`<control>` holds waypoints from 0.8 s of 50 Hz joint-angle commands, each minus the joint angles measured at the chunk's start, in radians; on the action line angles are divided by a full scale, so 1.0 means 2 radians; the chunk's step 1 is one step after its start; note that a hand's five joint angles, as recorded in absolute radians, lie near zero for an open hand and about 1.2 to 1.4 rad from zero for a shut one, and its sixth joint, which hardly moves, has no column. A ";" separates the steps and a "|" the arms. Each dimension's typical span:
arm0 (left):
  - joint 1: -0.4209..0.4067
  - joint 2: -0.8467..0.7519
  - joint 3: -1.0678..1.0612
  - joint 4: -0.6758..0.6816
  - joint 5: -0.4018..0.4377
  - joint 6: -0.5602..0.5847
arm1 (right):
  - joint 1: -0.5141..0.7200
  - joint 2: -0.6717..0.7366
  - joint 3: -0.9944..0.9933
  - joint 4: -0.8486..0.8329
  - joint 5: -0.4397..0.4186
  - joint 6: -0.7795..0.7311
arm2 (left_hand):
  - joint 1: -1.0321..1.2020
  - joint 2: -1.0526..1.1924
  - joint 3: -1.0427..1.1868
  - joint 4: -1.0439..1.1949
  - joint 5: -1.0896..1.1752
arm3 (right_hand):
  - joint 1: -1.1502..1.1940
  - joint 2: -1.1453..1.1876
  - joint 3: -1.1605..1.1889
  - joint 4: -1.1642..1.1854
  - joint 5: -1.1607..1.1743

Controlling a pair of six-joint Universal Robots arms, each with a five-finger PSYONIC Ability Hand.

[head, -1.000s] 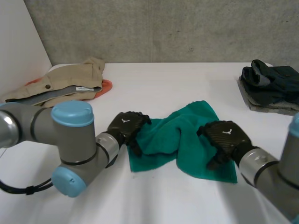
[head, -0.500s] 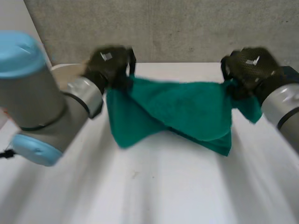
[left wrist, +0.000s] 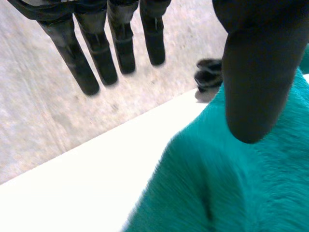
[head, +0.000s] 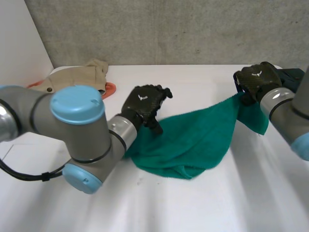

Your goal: Fold the laundry.

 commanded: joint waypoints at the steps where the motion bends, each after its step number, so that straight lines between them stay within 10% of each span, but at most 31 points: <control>1: 0.000 0.008 0.005 0.000 -0.004 0.000 | -0.004 0.039 0.002 -0.068 0.042 -0.053 | -0.074 -0.103 -0.105 -0.102 -0.101 | 0.135 0.109 0.104 0.100 0.123; 21: 0.142 0.061 -0.131 -0.047 -0.003 -0.008 | -0.004 -0.020 0.103 -0.073 -0.004 -0.056 | -0.004 -0.033 -0.035 -0.032 -0.031 | 0.135 0.109 0.104 0.100 0.123; 40: 0.141 -0.036 -0.082 -0.049 0.052 -0.045 | -0.004 -0.025 0.125 -0.066 -0.003 -0.056 | 0.198 0.169 0.167 0.171 0.172 | 0.135 0.109 0.104 0.100 0.123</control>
